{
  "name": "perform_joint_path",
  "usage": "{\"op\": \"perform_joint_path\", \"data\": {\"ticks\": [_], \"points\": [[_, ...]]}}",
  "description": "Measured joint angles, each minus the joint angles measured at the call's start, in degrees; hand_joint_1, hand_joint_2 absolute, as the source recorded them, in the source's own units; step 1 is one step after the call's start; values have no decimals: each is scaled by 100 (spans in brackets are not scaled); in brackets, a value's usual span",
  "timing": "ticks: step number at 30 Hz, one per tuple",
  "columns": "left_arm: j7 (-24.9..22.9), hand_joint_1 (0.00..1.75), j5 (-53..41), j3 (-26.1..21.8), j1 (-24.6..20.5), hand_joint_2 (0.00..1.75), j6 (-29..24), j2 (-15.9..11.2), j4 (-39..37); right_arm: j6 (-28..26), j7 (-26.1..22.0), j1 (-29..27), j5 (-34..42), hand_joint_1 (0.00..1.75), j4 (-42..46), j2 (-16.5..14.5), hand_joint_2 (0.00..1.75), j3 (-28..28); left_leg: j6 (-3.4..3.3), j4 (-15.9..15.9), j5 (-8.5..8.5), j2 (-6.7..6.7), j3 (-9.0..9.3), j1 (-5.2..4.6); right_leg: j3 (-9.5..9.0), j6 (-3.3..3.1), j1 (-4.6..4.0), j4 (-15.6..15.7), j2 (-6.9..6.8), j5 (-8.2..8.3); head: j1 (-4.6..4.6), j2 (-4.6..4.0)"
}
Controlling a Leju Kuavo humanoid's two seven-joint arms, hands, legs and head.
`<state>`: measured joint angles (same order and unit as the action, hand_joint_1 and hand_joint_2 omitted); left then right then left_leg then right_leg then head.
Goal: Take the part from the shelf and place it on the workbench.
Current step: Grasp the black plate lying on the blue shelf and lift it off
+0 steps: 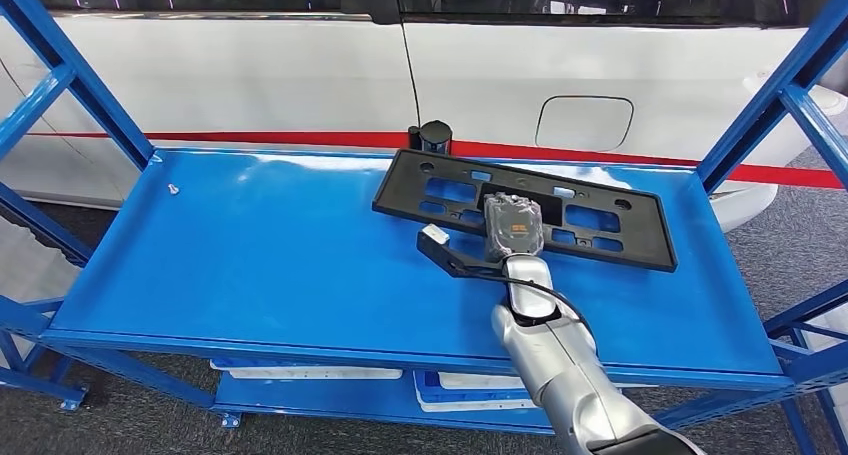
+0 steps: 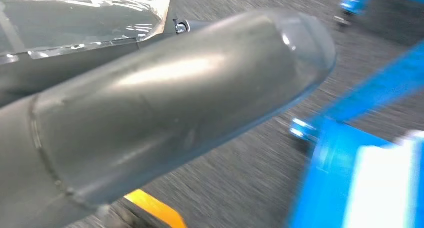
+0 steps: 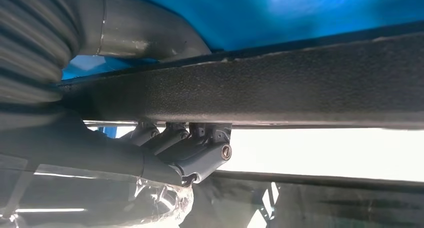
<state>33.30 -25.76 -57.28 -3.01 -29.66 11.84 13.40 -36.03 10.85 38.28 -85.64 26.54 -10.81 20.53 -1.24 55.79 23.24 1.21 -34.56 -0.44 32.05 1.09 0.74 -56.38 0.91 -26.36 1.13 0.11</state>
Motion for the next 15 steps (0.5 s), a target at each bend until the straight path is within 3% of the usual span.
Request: {"op": "perform_joint_path", "data": {"ticks": [5, 8, 11, 13, 15], "points": [[573, 0, 127, -101, -44, 0, 653, -12, 6, -260, -178, -275, -22, 175, 851, 6, 175, -199, 0, 2, 0, 1, -3, -1, 3, 0, 0, 0, 0, 0, -1, 0], [588, 0, 448, -31, -6, 0, 920, 38, 197, -238, 197, -561, -28, 175, 2126, 176, 175, 1, 0, 3, 0, 2, -10, -1, 12, 0, 1, 0, 0, 0, 1, 0], [589, 0, 919, 269, 76, 0, 1024, 85, 449, -245, 338, -776, -31, 175, 3693, 575, 175, 318, -4, 4, 3, 4, -18, -1, 20, 1, 2, 0, -2, 0, -1, 0], [589, 0, 1168, 516, 119, 0, 1080, 88, 549, -308, -214, -981, -33, 175, 4703, 757, 175, 330, -10, 4, 9, 3, -18, -2, 20, 1, 2, 0, -1, -1, -1, 0], [589, 0, 1352, 748, 138, 0, 1111, 90, 612, -371, -1216, -1309, -35, 175, 5596, 727, 175, 174, -14, 4, 16, 3, -17, -2, 18, 1, 1, 0, 0, -2, -1, 0]]}}
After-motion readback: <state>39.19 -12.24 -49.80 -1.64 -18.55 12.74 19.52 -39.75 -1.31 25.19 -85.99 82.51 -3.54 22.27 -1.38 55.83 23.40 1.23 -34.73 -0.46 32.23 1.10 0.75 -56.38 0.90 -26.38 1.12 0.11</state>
